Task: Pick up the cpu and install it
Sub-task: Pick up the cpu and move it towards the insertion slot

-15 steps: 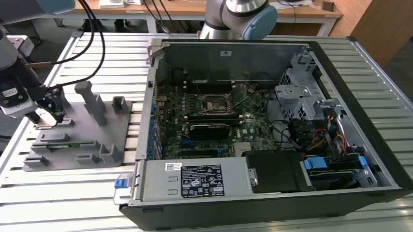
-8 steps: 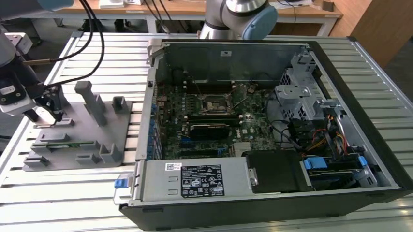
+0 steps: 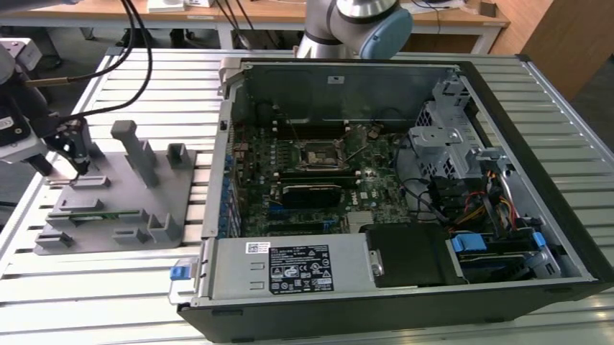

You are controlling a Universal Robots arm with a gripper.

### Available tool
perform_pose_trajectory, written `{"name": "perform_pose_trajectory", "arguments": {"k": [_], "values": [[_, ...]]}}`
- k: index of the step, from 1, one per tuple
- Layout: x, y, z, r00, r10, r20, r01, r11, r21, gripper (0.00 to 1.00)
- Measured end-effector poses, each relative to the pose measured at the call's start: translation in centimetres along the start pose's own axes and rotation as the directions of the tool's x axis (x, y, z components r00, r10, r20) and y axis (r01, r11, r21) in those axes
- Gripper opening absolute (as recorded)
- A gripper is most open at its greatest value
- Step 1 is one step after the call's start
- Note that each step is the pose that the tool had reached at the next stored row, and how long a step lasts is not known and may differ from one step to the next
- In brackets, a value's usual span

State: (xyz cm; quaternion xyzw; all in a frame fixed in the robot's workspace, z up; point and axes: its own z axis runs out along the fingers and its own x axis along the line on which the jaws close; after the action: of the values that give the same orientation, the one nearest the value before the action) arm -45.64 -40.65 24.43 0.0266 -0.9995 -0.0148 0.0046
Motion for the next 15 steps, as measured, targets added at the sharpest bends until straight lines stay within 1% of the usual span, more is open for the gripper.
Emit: {"name": "perform_pose_trajectory", "arguments": {"k": [15], "values": [[0.02,0.18,-3.23,1.0000,0.000,0.0000,0.000,1.0000,0.0000,0.55]]}}
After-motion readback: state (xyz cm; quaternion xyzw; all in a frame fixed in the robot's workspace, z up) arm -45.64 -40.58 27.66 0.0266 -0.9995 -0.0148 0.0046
